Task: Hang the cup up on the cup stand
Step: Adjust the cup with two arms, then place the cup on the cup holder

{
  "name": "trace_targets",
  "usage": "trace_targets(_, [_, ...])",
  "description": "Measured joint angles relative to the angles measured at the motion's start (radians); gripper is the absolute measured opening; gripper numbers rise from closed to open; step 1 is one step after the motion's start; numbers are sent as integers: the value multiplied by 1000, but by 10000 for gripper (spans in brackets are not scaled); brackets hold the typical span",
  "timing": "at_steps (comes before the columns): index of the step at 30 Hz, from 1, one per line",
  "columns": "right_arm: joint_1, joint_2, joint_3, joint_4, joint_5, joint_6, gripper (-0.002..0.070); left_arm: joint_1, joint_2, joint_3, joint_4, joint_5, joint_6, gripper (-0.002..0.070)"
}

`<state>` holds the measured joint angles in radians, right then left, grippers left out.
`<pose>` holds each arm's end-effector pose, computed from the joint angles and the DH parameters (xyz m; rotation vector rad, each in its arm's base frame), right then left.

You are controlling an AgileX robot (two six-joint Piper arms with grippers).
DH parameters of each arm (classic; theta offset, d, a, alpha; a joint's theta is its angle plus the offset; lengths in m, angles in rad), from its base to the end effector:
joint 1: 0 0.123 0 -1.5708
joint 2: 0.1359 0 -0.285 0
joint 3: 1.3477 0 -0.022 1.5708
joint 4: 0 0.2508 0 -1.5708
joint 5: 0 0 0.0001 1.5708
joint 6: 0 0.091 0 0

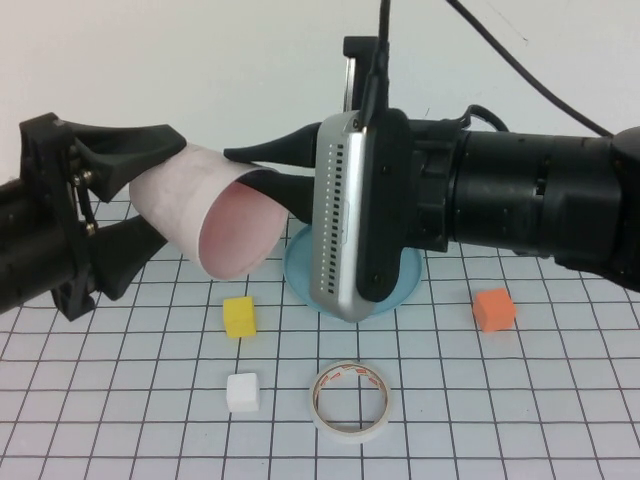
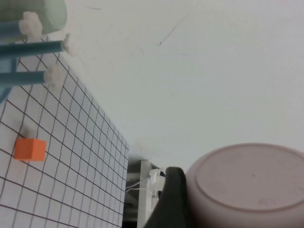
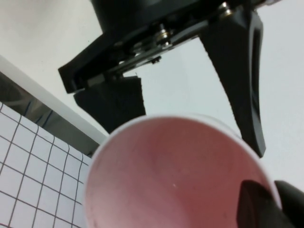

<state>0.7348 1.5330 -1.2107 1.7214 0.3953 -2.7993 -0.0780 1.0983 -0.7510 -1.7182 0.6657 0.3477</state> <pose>0.2437 0.2670 0.3552 -1.5144 0.8388 0.0968 0.2201 -0.0730 0.3384 -0.7373 1.8499 -1.5973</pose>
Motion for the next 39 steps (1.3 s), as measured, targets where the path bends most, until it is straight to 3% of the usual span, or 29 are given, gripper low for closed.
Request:
trace_targets(6, [0,9,0,2,49,-26,104,2,2,0,5,-15,34,564])
trace_targets(10, [24,11,0,-11,157,-35,266,1,9,0,20,-4,75,558])
trace_targets(15, [28,2,0,-15,134,53,457,-3,11,0,20,-6,112,558])
trace_targets(22, [28,-89,15,-17,4,325,505,-5,11,-43,24,-65,238,557])
trace_targets(27, [28,-223,136,-43,-33,601,437,-5,11,-118,24,-93,441,557])
trace_targets(29, [28,-290,212,-43,-43,710,347,-5,11,-141,22,-93,536,557])
trace_targets(32, [28,-384,326,-44,-47,877,147,-5,11,-161,22,-93,702,557])
trace_targets(34, [28,-449,400,-46,-47,991,69,-5,11,-165,22,-93,803,557])
trace_targets(39, [28,-595,581,-204,-53,1258,13,-5,11,-168,22,-94,1075,556])
